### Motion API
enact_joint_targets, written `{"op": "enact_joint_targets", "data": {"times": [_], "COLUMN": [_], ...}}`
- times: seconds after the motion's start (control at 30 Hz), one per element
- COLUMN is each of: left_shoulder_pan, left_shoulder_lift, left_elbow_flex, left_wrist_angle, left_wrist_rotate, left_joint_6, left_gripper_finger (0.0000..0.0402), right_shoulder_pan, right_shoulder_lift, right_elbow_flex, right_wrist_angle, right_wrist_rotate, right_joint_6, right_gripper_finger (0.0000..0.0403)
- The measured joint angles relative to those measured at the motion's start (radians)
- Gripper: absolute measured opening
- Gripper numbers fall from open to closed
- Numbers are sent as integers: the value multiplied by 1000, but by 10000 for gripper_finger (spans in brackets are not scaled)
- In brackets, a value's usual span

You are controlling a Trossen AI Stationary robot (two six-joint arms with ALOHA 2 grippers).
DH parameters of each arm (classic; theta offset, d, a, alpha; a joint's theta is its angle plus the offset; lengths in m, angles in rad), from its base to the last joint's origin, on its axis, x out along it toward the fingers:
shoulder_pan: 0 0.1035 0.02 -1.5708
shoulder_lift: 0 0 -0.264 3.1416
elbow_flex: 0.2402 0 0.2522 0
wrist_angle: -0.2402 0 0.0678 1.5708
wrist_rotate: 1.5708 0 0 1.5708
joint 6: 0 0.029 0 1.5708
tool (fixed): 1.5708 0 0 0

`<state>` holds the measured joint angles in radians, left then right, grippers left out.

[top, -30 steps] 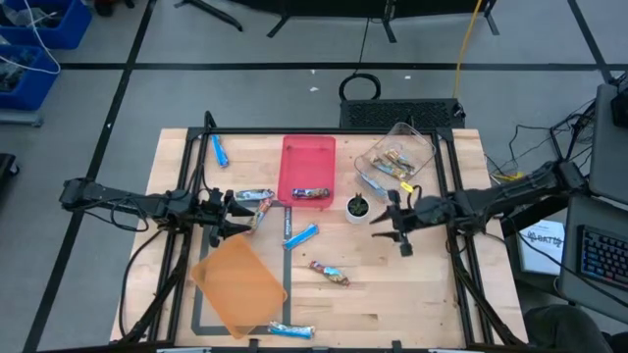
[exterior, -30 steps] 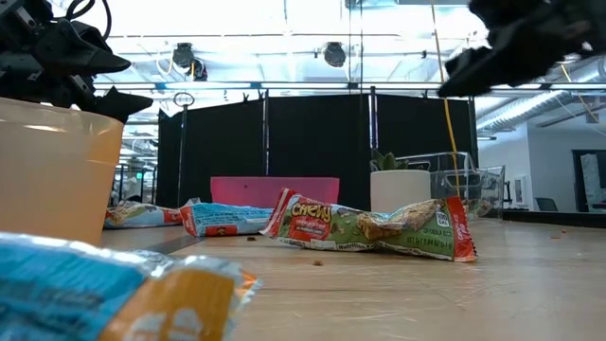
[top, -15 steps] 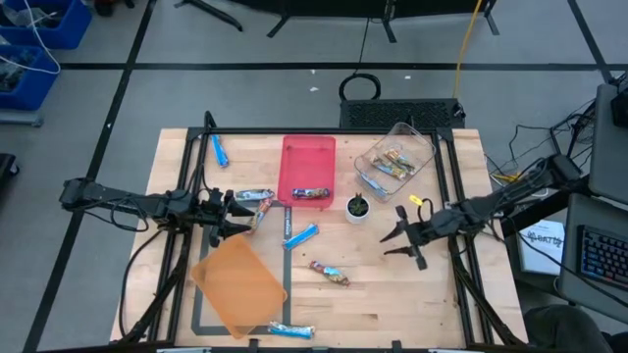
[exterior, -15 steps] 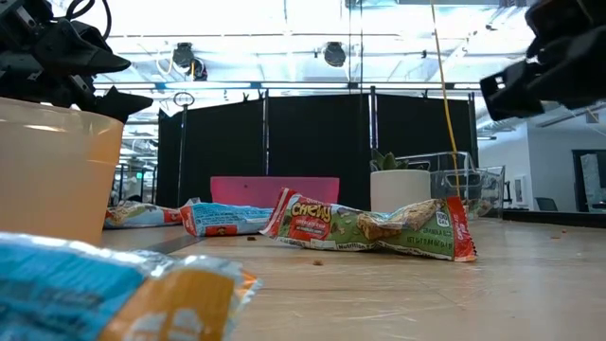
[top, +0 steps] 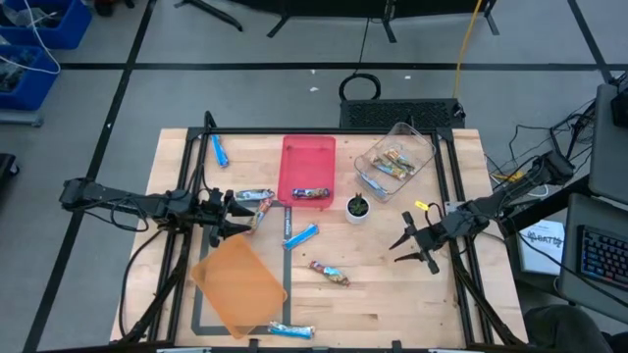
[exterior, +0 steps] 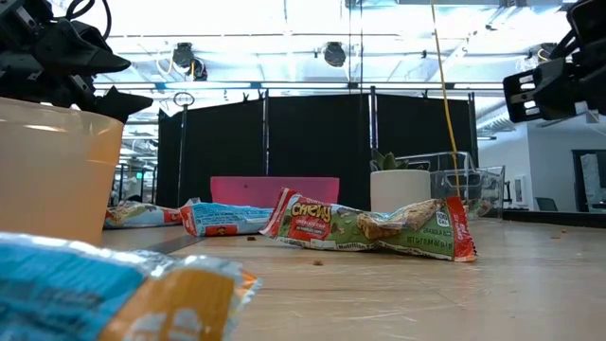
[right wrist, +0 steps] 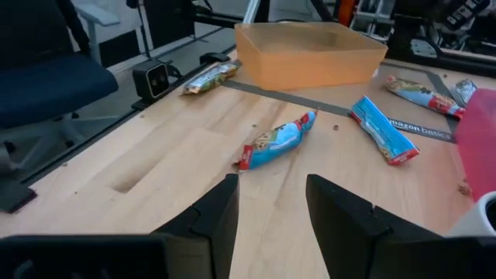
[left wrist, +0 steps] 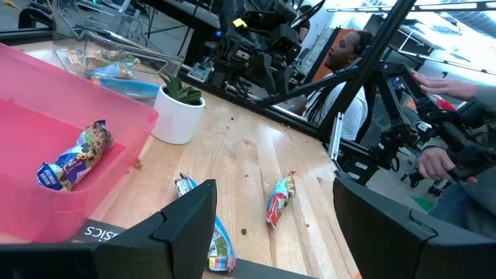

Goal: Pick and place Granola Bars by type
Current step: Put the red granola bar into the orange bin

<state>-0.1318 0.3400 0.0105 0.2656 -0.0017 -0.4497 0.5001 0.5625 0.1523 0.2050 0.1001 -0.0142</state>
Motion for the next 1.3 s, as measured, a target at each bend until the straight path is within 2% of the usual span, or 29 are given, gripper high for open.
{"op": "enact_joint_targets", "data": {"times": [0.3, 0.5, 0.67, 0.87, 1.1, 1.3], "left_shoulder_pan": [0, 0, 0, 0, 0, 0], "left_shoulder_lift": [0, 0, 0, 0, 0, 0], "left_elbow_flex": [0, 0, 0, 0, 0, 0], "left_wrist_angle": [0, 0, 0, 0, 0, 0], "left_wrist_rotate": [0, 0, 0, 0, 0, 0], "left_joint_6": [0, 0, 0, 0, 0, 0], "left_gripper_finger": [257, 257, 257, 257, 258, 258], "right_shoulder_pan": [7, 6, 6, 6, 6, 6], "right_shoulder_lift": [-116, -212, -289, -377, -441, -522], "right_elbow_flex": [-78, -131, -134, -135, -136, -137], "right_wrist_angle": [-4, -11, -44, -112, -123, -128], "right_wrist_rotate": [24, 205, 324, 519, 535, 615], "right_joint_6": [-32, -32, -70, -68, -145, -178], "right_gripper_finger": [146, 150, 147, 149, 148, 145]}}
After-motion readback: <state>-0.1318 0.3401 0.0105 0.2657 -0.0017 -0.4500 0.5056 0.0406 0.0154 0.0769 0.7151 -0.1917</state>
